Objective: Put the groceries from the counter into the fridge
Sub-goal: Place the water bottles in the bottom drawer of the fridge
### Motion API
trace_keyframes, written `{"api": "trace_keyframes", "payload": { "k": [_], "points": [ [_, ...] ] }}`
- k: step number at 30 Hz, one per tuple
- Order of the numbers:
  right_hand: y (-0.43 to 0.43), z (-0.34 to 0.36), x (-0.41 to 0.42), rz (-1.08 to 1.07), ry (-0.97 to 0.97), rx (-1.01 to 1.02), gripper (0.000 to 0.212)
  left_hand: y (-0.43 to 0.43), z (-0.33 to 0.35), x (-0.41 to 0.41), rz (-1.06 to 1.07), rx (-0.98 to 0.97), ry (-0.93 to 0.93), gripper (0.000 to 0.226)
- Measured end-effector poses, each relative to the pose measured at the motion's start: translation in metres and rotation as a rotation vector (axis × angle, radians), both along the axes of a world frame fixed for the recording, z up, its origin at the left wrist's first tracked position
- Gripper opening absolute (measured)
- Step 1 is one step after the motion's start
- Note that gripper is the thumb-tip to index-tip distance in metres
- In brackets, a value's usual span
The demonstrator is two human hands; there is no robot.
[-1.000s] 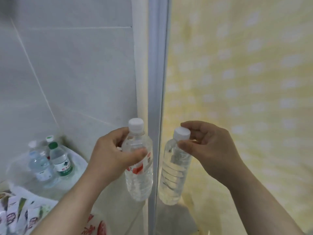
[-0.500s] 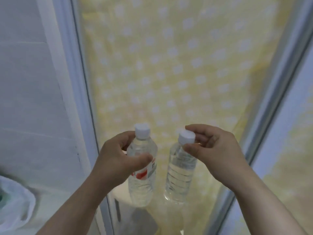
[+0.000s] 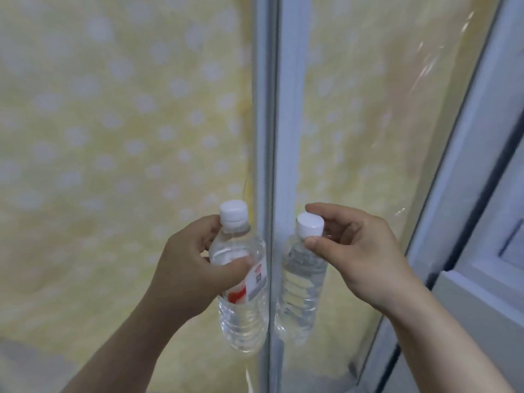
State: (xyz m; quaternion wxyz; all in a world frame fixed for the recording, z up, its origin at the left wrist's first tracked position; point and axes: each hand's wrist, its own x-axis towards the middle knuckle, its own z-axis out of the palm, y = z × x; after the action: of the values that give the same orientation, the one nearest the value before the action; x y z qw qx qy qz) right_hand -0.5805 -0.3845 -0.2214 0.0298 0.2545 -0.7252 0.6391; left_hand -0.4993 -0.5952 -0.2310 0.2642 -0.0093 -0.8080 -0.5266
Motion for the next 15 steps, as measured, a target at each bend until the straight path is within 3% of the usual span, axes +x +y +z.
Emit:
{"api": "trace_keyframes", "payload": {
  "k": [5,15],
  "points": [
    [0.044,0.003,0.005,-0.228,-0.024,0.065,0.054,0.035,0.000,-0.046,-0.218,0.035,-0.025,0.040],
    [0.115,-0.004,0.017,-0.644,-0.062,0.121,0.045,0.104,-0.008,-0.117,-0.551,0.116,-0.079,0.046]
  ]
}}
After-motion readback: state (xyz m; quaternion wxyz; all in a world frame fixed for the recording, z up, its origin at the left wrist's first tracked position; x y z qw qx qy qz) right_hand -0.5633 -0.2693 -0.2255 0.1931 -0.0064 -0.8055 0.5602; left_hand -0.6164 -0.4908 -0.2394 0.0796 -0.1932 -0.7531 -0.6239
